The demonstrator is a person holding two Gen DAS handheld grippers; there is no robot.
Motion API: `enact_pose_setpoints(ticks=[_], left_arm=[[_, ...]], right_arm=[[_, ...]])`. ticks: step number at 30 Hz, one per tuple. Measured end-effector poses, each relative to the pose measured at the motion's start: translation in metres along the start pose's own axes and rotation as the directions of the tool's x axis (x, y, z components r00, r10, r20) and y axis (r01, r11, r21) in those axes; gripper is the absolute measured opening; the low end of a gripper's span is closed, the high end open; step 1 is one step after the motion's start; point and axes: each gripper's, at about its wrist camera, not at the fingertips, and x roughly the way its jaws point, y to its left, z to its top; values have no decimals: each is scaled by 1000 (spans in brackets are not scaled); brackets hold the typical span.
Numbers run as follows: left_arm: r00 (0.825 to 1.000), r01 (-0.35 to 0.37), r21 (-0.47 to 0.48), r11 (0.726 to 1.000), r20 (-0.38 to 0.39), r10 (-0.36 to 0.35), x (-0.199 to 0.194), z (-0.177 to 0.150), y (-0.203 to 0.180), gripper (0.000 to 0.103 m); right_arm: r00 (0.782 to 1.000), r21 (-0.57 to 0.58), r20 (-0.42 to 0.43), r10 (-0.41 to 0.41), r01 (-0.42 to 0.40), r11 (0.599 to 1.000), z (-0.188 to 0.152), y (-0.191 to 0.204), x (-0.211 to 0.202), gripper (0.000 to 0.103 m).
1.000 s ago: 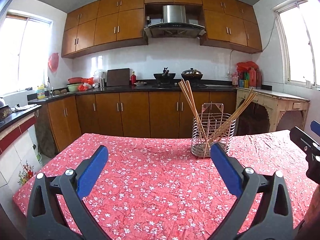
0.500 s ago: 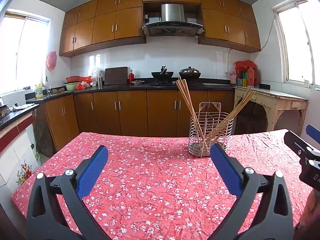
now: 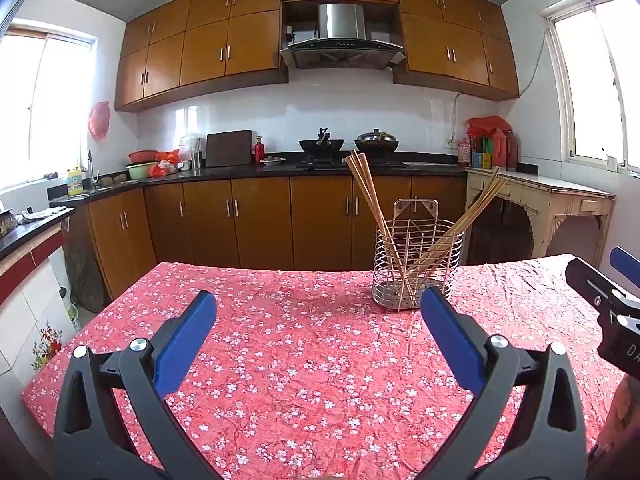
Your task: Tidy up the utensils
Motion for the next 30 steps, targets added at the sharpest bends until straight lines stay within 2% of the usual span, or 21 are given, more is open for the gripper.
enact_pose_setpoints(ticks=[30], left_arm=[[1000,3,-5,1000,-14,-3,0,-2,-2,101]], right_arm=[[1000,10,-9,-1,1,1000,-4,0,1,99]])
